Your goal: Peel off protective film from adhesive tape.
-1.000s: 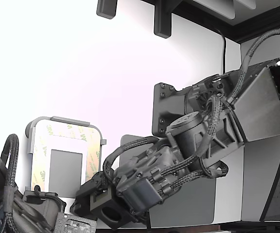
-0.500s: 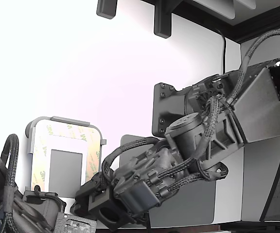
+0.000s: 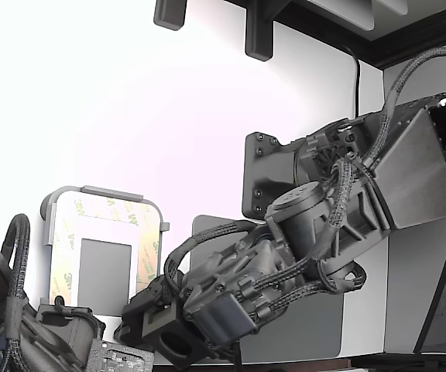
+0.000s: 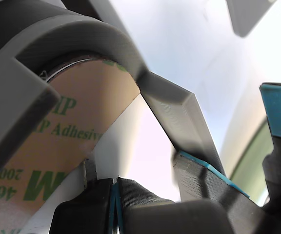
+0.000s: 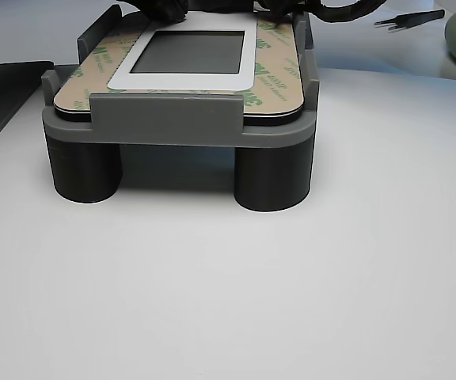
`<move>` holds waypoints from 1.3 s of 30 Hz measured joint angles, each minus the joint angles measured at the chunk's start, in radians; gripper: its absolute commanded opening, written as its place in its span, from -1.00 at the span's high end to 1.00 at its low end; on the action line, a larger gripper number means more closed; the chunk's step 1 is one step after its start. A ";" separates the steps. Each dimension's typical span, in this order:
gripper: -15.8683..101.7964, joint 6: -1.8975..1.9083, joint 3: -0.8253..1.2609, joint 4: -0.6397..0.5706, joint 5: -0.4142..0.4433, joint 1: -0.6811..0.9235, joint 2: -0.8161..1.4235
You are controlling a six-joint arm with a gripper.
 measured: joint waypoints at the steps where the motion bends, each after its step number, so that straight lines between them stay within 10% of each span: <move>1: 0.92 0.000 0.000 0.002 0.000 0.000 0.002; 39: 0.92 -0.015 -0.069 0.060 -0.002 0.008 -0.023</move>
